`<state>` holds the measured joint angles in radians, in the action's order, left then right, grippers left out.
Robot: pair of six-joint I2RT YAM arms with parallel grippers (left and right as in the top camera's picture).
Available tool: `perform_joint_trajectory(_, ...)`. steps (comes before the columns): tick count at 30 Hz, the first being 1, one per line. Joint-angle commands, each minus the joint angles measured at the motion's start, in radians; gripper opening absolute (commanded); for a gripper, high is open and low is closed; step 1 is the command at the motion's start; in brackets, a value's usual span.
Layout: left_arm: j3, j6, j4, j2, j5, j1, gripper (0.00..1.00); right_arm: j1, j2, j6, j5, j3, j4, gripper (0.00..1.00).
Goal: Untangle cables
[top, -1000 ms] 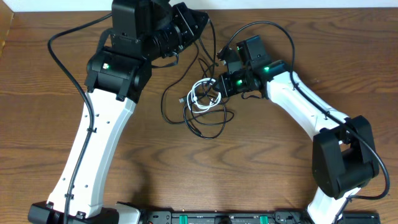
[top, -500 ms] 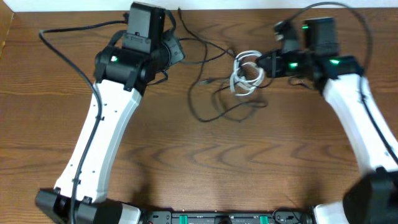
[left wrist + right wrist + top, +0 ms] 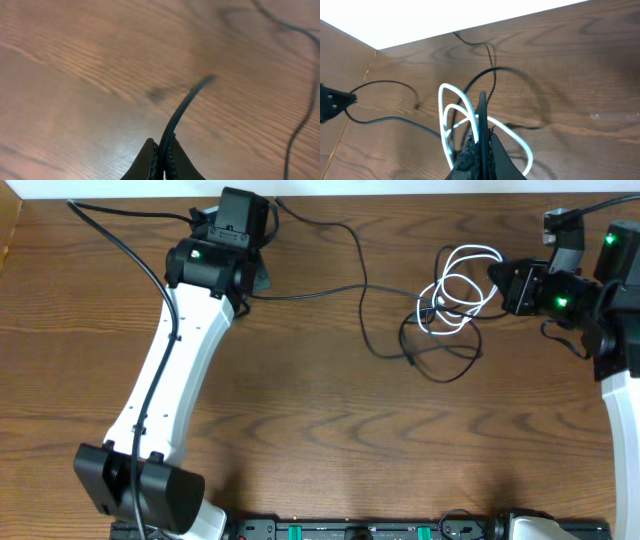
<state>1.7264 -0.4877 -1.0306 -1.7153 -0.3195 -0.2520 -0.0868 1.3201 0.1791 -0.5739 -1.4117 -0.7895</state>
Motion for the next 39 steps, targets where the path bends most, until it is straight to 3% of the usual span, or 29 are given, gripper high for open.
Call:
perform_joint_trajectory(1,-0.008,0.024,-0.018,-0.031,-0.05,0.027,0.08,-0.009,-0.02,-0.001,0.003,-0.002,-0.004,0.01)
perform_joint_trajectory(12,-0.008,0.052,-0.003,-0.062,0.076,0.026,0.08,0.053,0.028,-0.005,0.003,-0.002,-0.029,0.01)
perform_joint_trajectory(18,-0.008,0.21,0.015,-0.062,0.312,0.026,0.08,0.109,0.079,-0.005,0.003,-0.002,-0.03,0.01)
perform_joint_trajectory(25,-0.008,0.385,0.019,-0.062,0.639,0.026,0.37,0.182,0.122,-0.004,0.014,-0.002,-0.03,0.01)
perform_joint_trajectory(39,-0.008,0.547,0.037,-0.103,0.966,0.026,0.55,0.291,0.245,0.001,0.022,0.0,-0.03,0.01)
